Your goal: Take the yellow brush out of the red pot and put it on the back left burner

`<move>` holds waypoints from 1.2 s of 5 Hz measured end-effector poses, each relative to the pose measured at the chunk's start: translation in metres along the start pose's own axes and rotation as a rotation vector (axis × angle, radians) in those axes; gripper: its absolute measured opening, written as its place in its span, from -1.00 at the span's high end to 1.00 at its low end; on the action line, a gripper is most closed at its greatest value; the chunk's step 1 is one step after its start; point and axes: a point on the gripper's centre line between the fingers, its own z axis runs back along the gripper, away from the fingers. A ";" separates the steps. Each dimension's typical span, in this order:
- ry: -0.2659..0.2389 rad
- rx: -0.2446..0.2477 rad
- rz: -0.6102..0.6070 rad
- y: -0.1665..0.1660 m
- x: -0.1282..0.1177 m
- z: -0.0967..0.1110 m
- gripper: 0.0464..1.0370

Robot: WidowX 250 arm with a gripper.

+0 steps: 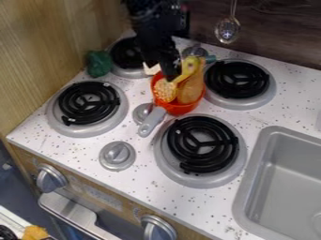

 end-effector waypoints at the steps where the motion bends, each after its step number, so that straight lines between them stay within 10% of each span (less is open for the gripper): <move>1: -0.010 -0.010 -0.124 0.001 0.006 -0.004 -0.92; 6: 0.053 -0.030 -0.318 -0.007 0.014 -0.017 -0.92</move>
